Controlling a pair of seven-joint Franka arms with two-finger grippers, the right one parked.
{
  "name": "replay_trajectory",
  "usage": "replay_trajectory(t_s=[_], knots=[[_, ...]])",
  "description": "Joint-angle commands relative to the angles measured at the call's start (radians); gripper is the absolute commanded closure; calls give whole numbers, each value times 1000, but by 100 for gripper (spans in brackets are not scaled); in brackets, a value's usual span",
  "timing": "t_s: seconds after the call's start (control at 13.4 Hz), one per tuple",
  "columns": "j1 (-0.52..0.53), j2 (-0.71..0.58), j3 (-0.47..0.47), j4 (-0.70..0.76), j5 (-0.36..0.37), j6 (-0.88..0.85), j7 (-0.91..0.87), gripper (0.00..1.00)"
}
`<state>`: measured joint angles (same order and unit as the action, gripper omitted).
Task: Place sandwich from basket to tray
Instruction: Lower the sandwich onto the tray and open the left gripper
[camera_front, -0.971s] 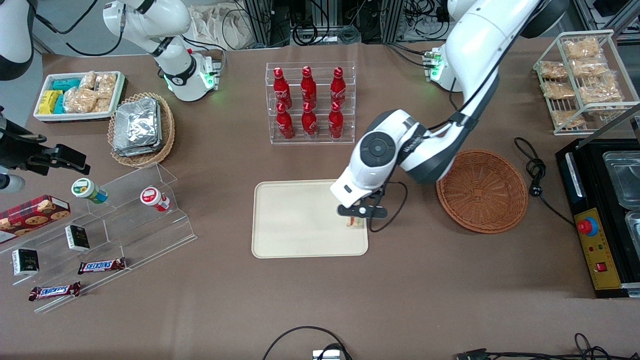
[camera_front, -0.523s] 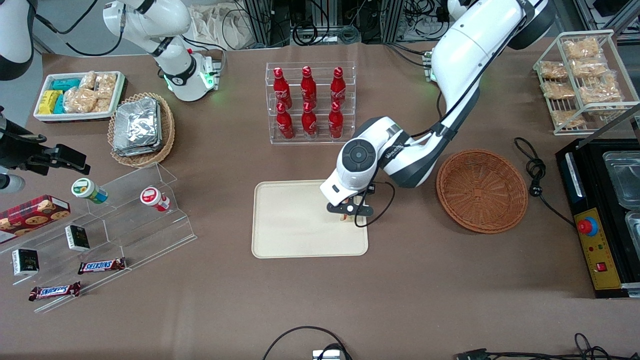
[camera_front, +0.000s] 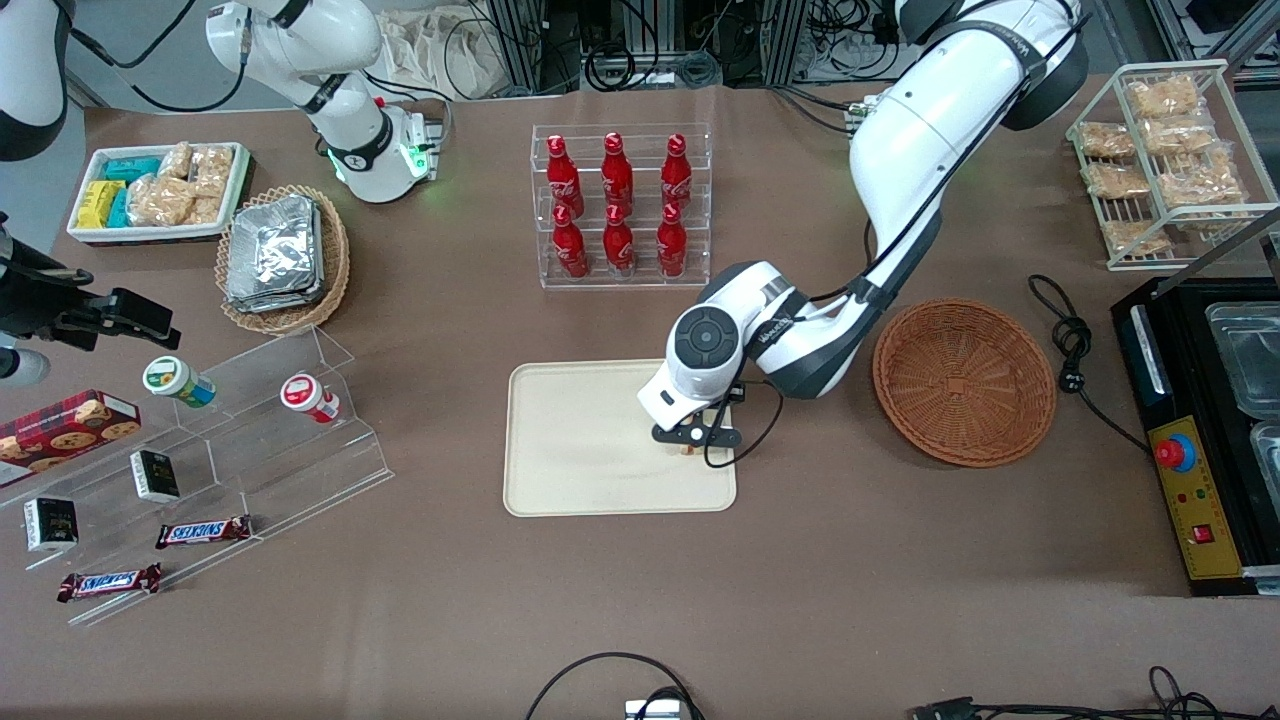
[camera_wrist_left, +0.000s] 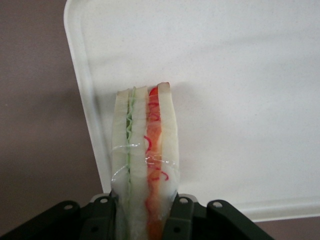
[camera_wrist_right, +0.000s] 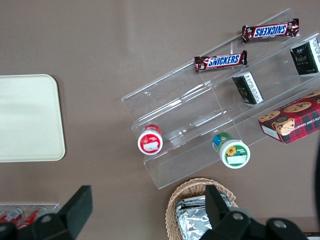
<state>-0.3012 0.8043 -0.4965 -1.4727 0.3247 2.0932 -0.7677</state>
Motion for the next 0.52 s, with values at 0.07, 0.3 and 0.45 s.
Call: replay_trajectory(t_s=[0.07, 0.3, 0.45], knots=[[-19, 44, 4, 54, 25, 11, -45, 66], [-26, 49, 4, 60, 25, 13, -51, 56], [-27, 52, 7, 58, 30, 14, -58, 32]])
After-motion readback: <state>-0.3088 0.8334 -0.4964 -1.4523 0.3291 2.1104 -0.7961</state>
